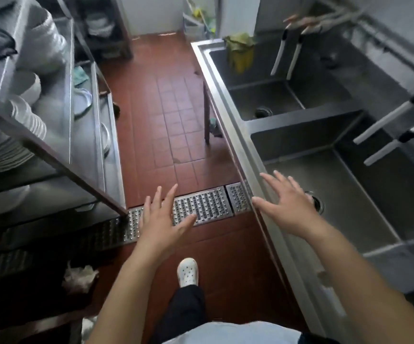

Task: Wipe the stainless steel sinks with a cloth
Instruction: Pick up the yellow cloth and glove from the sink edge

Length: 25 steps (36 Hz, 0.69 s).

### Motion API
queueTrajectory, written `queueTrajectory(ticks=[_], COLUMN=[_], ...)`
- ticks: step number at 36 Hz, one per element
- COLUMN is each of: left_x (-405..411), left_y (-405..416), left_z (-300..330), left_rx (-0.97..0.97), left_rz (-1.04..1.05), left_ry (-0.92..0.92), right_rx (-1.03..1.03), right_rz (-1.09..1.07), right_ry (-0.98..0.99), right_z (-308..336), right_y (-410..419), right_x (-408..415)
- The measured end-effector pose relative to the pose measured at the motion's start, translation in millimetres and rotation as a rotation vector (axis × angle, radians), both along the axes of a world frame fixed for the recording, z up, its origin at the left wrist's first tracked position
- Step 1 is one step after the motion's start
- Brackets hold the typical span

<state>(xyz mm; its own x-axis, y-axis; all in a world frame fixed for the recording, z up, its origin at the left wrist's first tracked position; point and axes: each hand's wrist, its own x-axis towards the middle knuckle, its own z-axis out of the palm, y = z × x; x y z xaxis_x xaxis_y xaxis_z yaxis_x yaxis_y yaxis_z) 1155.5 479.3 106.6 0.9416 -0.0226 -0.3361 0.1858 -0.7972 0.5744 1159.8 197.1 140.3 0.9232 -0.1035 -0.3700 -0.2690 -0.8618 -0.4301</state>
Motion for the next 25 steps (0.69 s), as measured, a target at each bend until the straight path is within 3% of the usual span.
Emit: queueTrajectory(ticks=[10,21,25], left_x=[260.2,524.7,616.7], left_y=[8.7,-58.6,-83.1], left_z=[35.4,11.1,7.6], left_rx=[-0.092,-0.15,-0.373], left_rz=[-0.093,-0.266,-0.064], left_ry=[-0.025,-0.017,0.218], right_rx=[0.009,0.108,0.164], right_rz=[-0.162,-0.253,-0.256], right_ry=[-0.131,-0.129,-0.063], right_z=[56.2,-17.2,-38.0], right_y=[11.6,-51.6,-73.1], right_x=[186.6,442.7,555.4])
